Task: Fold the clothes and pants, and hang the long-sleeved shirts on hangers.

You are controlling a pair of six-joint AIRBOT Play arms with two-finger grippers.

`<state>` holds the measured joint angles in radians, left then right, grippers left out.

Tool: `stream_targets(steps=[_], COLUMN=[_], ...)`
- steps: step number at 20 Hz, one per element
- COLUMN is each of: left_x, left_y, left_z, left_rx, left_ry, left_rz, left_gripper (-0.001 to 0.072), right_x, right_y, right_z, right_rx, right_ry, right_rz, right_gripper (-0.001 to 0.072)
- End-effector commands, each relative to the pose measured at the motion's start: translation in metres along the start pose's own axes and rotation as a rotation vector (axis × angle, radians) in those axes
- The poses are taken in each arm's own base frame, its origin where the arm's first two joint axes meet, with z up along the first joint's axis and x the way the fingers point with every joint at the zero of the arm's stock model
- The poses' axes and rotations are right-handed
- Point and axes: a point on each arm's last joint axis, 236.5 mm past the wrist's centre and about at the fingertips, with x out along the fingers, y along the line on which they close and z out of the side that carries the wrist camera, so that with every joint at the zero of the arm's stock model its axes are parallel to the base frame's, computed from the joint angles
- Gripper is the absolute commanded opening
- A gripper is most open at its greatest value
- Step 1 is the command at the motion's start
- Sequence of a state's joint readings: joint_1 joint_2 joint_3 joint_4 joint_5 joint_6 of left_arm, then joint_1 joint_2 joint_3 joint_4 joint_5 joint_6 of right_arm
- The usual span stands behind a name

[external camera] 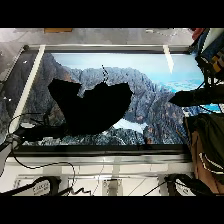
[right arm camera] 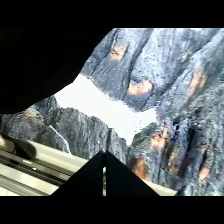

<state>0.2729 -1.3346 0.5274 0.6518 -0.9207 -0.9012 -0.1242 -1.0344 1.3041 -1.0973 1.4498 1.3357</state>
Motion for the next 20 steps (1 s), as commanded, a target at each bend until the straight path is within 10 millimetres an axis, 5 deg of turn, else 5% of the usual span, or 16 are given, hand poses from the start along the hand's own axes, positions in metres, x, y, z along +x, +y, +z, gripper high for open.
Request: stream_targets(steps=[1,3,8,11,14,16,20], left_x=[0.005,0.005,0.004,0.002,0.001,0.001,0.001], left_y=[0.004,0.003,0.002,-0.001,-0.003,-0.003,-0.005], left_z=[0.006,0.007,0.006,0.006,0.005,0.005,0.002], left_rx=[0.036,0.036,0.039,0.044,0.047,0.047,0.047], left_ry=[-0.026,-0.027,-0.022,-0.024,-0.023,-0.021,-0.010], left_rz=[0.033,0.033,0.027,0.022,0.018,0.016,0.008], left_gripper=[0.0128,0.0025,0.0011,0.0011,0.0011,0.0011,0.0011], right_x=[0.013,0.024,0.089,0.144,0.198,0.225,0.269], right_y=[0.004,0.014,0.080,0.151,0.215,0.257,0.315], right_z=[0.001,-0.003,-0.028,-0.057,-0.064,-0.071,-0.099], right_rx=[0.015,-0.009,-0.195,-0.764,-1.020,-1.153,-1.413], right_ry=[0.025,0.060,0.199,0.216,0.090,-0.011,-0.153], right_rz=[0.040,0.060,0.165,0.259,0.229,0.231,0.249], right_gripper=[0.0019,0.0018,0.0018,0.0018,0.0038,0.0370,0.0392])
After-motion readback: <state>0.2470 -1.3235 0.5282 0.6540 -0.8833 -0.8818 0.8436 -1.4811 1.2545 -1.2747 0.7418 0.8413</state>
